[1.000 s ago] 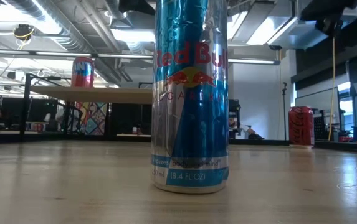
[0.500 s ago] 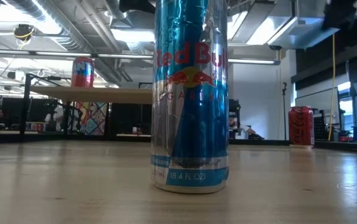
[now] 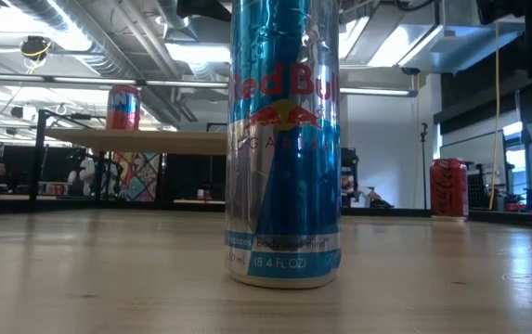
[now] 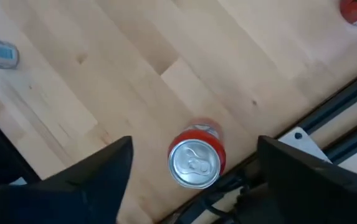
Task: Place canned beverage on shelf
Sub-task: Put the red soda can on the shelf aligned with the other red soda can
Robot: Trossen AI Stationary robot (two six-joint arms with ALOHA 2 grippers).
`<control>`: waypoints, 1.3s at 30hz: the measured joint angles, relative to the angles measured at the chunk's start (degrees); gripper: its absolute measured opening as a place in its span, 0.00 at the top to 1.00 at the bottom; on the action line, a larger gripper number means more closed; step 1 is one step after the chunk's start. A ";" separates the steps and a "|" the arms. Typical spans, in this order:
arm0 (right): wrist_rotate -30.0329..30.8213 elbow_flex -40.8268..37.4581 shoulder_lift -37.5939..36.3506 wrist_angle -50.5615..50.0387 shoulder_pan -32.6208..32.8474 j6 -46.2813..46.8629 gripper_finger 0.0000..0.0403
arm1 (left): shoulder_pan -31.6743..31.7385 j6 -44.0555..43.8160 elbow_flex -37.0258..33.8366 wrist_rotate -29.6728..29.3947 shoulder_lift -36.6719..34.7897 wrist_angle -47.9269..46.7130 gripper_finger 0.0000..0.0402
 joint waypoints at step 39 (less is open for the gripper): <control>-13.02 -22.07 4.61 6.64 0.07 14.13 0.14 | 0.00 0.02 0.02 -0.27 0.00 -0.11 0.14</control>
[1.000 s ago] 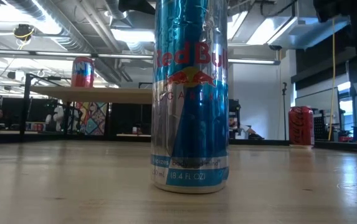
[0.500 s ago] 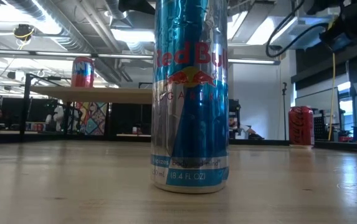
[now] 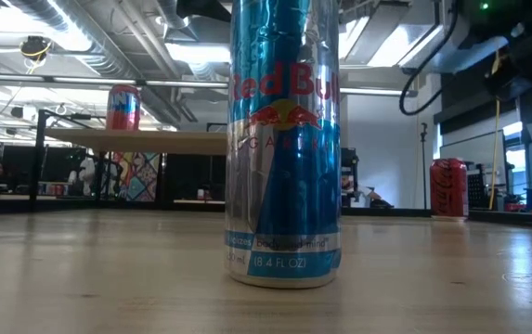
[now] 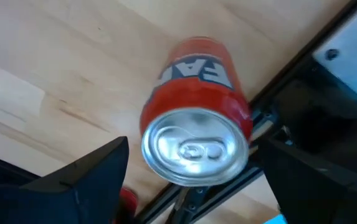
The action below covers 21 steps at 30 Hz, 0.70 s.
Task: Place canned beverage on shelf
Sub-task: Put the red soda can on the shelf aligned with the other red soda can
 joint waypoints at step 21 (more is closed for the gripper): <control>-1.34 -1.00 9.91 2.40 8.16 1.86 0.23 | 0.02 0.46 0.00 -1.23 0.00 -0.02 0.14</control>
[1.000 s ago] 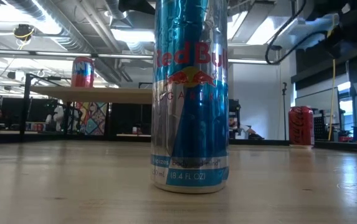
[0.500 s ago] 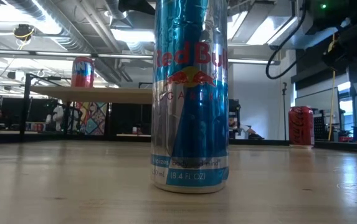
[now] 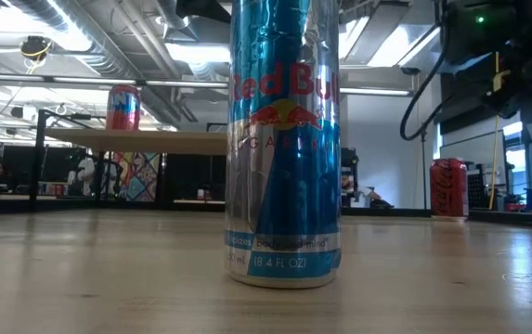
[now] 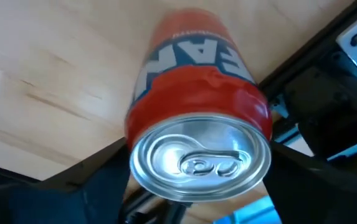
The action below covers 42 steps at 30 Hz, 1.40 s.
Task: Place canned beverage on shelf
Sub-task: Put the red soda can on the shelf aligned with the other red soda can
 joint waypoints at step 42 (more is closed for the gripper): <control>15.46 50.03 45.45 1.54 2.66 -55.00 0.40 | -12.53 1.10 -12.32 7.15 0.00 -10.73 0.14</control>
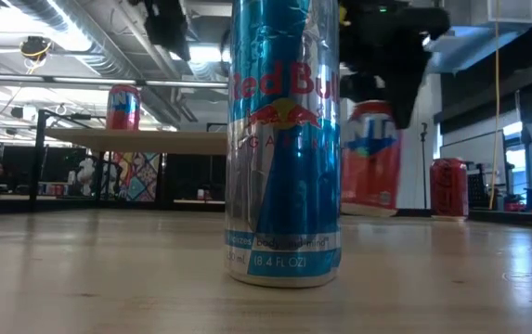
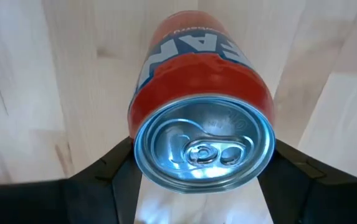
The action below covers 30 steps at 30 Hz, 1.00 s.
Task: Place canned beverage on shelf
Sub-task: Put the red soda can on the shelf aligned with the other red soda can
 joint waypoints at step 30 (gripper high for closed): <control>4.44 2.34 -8.03 -1.15 4.75 12.44 0.12 | -2.24 -6.12 -2.68 -0.65 0.00 11.81 0.14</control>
